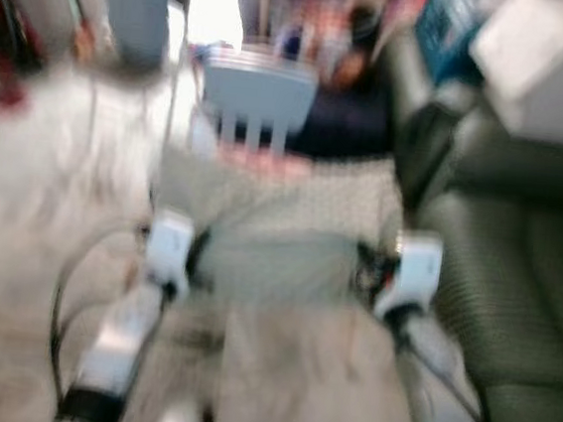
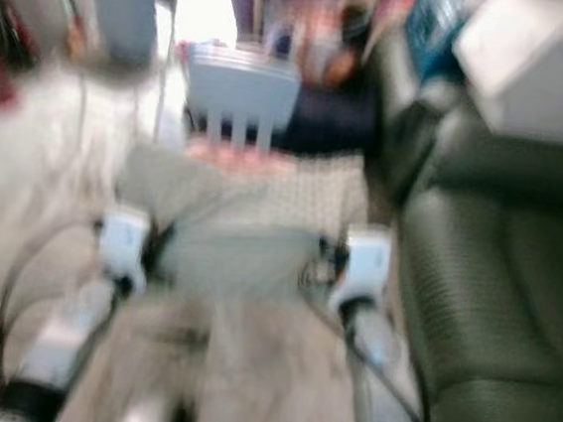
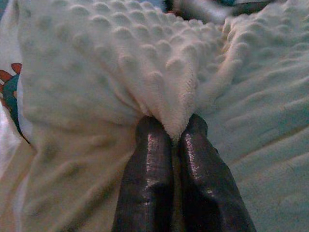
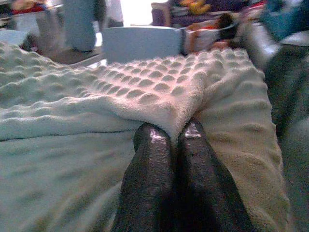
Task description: Move the pillow to the sofa
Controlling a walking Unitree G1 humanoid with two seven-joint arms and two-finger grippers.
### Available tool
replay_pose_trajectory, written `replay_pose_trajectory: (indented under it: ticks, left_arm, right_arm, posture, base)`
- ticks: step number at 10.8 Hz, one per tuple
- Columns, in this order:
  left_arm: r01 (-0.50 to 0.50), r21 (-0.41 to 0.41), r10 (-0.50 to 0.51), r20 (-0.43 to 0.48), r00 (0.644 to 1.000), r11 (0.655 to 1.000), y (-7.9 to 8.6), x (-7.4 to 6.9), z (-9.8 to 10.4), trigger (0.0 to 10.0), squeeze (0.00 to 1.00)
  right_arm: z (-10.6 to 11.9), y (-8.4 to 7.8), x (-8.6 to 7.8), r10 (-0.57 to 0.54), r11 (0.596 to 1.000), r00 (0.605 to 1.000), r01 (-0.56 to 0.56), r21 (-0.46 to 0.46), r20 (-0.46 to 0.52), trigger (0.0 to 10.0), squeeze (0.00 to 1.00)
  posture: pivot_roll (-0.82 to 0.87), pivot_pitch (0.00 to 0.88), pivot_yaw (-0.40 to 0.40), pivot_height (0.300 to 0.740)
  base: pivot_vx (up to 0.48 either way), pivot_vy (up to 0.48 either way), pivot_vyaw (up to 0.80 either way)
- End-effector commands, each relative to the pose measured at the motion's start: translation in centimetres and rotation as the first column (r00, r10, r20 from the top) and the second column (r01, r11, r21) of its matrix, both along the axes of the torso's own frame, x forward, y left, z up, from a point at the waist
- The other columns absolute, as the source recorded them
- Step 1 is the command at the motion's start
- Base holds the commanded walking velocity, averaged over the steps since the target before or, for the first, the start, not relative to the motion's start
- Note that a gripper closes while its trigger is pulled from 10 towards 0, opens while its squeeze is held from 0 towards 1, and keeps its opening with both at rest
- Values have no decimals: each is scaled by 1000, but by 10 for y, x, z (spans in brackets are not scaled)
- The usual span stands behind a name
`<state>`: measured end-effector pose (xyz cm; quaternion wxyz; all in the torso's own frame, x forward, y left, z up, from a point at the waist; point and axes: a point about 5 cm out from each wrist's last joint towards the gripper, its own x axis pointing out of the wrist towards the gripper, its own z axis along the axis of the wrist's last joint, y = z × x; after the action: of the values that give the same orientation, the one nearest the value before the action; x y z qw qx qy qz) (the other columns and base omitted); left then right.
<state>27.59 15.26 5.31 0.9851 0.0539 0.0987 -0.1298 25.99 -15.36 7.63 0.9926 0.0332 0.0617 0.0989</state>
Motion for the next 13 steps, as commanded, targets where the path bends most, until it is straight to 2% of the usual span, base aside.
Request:
replay_pose_trajectory:
  ticks: [1, 2, 4, 9, 13]
  left_arm:
    - [-51, 20, 50, 31, 998, 999, 16, 6, 7, 10000, 0]
    - [-75, 20, 75, 23, 997, 997, 24, 11, 6, 10000, 0]
    - [-84, 14, 84, 27, 996, 996, 26, 14, 8, 10000, 0]
    - [17, -52, -15, 42, 999, 999, 17, 14, 11, 10000, 0]
    - [36, -67, -33, 43, 999, 997, 15, 13, 10, 10000, 0]
  right_arm:
    - [10, -20, 3, -99, 995, 994, 99, -10, 43, 10000, 0]
    - [11, -19, 4, -100, 995, 994, 100, -7, 42, 10000, 0]
    - [11, -19, 4, -102, 995, 994, 102, -9, 40, 10000, 0]
    - [10, -20, 5, -106, 994, 994, 107, -13, 36, 10000, 0]
    - [10, -20, 4, -106, 994, 994, 106, -17, 36, 10000, 0]
  posture:
    - [-61, 32, -26, 740]
    - [-63, 34, -26, 740]
    - [-65, 34, -25, 740]
    - [-70, 32, -24, 740]
    - [-75, 37, -23, 740]
  base:
    - [0, 0, -800]
    - [0, 0, -800]
    - [0, 0, -800]
    - [0, 0, -800]
    - [0, 0, -800]
